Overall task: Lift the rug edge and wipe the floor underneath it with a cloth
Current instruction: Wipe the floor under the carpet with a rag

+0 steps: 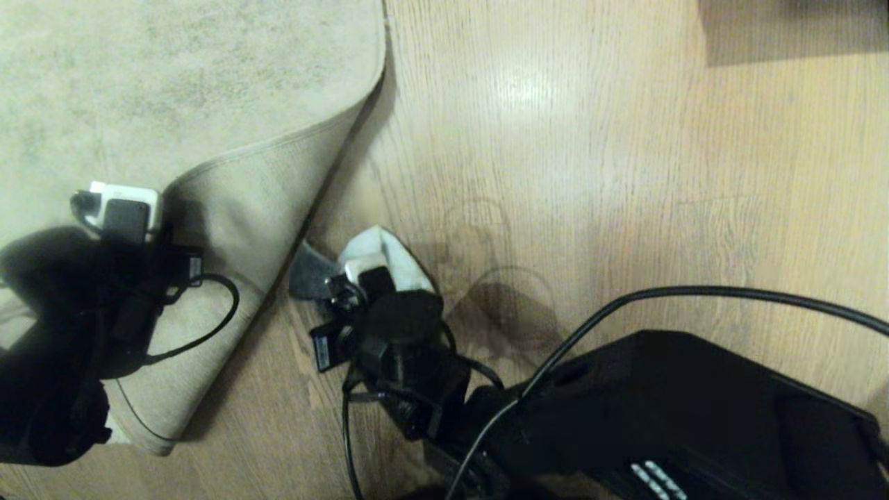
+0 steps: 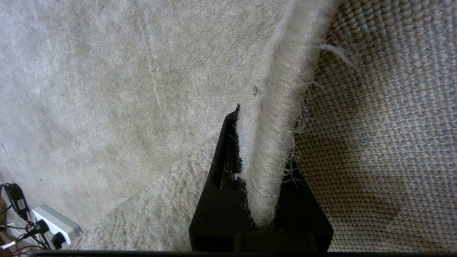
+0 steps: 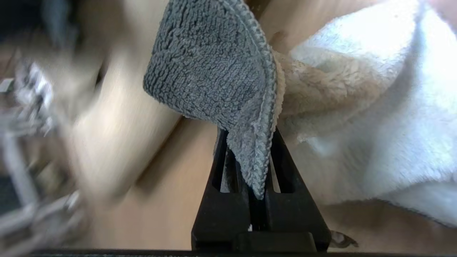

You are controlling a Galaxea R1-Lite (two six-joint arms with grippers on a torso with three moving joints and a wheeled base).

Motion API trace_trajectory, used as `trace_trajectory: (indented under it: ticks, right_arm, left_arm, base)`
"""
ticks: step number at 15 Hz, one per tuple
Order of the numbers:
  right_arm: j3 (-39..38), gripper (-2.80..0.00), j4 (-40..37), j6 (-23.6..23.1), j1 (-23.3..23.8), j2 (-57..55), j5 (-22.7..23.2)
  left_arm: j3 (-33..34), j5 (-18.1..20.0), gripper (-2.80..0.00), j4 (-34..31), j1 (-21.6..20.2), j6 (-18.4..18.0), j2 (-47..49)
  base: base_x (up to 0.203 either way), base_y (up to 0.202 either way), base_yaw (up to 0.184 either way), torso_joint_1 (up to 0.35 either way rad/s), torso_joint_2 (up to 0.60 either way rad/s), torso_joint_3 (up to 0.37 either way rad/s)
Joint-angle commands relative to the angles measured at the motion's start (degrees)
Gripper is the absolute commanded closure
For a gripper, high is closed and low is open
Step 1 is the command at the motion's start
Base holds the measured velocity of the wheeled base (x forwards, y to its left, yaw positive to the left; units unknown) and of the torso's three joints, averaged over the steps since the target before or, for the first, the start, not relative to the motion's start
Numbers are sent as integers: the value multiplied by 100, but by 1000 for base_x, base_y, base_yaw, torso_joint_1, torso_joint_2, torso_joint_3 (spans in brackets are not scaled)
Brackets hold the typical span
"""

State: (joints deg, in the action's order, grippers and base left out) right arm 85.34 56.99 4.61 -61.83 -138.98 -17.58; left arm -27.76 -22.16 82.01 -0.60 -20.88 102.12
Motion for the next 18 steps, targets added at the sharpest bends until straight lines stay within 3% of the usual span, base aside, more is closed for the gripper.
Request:
trace_trajectory:
  ticks: [1,5,7,12,18]
  right_arm:
    - [-635,0,449,157,-488,-428,-26]
    - [-664,0,776,206,-805,-1140,-39]
    - [-285,0,777,207,-781,-1318,-58]
    - [1098,0,518,-40,18,-1388,-59]
    - [1247,0,279,-231,610,-226,-56]
  left_arm:
    - [7,-16,0,52,-2,-12,-8]
    - [25,-23,0,52,6,-21,-33]
    - [34,-25,0,52,7,-21,-41]
    - [60,-218,0,52,7,-16,-43]
    - [92,-218,0,52,110,-13,-25]
  base:
    - [0,0,0,0,0,0]
    - [0,0,0,0,0,0]
    - [0,0,0,0,0,0]
    - [0,0,0,0,0,0]
    - [0,0,0,0,0,0]
